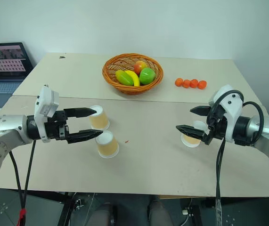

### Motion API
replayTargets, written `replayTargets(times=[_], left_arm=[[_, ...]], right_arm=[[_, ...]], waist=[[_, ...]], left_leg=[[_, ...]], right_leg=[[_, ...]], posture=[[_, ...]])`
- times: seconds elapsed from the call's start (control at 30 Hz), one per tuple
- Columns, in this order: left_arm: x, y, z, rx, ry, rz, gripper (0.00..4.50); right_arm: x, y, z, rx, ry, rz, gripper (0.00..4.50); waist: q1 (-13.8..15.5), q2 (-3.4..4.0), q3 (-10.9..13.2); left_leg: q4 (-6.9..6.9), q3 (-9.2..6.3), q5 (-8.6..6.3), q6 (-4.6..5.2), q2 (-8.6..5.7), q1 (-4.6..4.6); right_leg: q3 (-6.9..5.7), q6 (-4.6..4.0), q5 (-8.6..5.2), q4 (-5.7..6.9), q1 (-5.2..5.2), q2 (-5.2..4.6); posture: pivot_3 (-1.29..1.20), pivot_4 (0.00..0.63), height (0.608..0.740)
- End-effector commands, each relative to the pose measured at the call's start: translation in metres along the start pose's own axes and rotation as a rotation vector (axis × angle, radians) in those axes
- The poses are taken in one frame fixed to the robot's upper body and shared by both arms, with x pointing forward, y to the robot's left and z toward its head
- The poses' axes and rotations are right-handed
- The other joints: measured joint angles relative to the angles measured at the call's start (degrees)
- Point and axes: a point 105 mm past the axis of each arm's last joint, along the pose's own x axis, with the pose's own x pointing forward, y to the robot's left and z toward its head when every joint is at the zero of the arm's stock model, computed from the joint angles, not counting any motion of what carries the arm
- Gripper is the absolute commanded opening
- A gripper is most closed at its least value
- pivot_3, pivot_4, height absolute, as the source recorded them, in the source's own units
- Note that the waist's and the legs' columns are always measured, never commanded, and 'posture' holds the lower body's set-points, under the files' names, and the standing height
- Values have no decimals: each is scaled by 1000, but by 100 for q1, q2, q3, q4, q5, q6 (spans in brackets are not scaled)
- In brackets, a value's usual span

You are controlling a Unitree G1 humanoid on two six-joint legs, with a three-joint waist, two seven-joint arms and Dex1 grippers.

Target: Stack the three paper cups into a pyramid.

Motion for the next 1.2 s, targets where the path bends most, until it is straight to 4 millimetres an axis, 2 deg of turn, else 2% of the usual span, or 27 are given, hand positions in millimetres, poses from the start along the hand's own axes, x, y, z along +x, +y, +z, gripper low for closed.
replayTargets(times=[0.03,0.23,0.37,0.53,0.9,1.13,1.17,1.2], left_arm=[[-5,-1,2,32,-68,58,4451],[-10,-11,-19,2,-78,101,4451],[-14,-13,-47,-33,-62,162,4451],[-9,-17,-60,-22,-51,161,4451],[14,-15,-74,0,-74,154,4451],[28,-11,-70,28,-113,139,4451],[30,-10,-69,33,-121,140,3913],[31,-8,-69,35,-127,140,3769]], right_arm=[[-4,-4,7,-19,-22,-25,4500],[-3,-8,7,-25,-29,-37,4500],[-3,-9,6,-28,-33,-52,4500],[-5,-9,8,-33,-34,-60,4500],[-9,-7,13,-48,-36,-80,4500],[-13,-8,13,-51,-30,-103,4500],[-13,-8,13,-51,-28,-108,4500],[-14,-8,13,-51,-27,-110,4500]], waist=[[3,-1,1],[-3,-1,0],[-13,1,-1],[26,2,-1],[17,3,-2],[11,3,-2],[15,3,-2],[15,3,-2]], left_leg=[[4,0,0,0,1,-1],[7,2,0,0,1,-3],[7,3,0,0,3,0],[14,3,0,0,2,2],[17,8,0,0,2,2],[16,8,0,0,3,1],[16,9,0,0,2,1],[16,9,0,0,2,1]], right_leg=[[-1,0,0,0,0,1],[1,2,2,2,-2,0],[4,1,3,4,-2,2],[3,3,6,4,3,3],[9,9,9,5,2,3],[9,10,9,3,1,3],[10,10,9,3,1,3],[10,10,10,4,1,3]], posture=[[0,150,734],[0,150,734],[0,150,734],[0,150,734],[0,150,734],[0,150,734],[0,150,734],[0,150,734]])
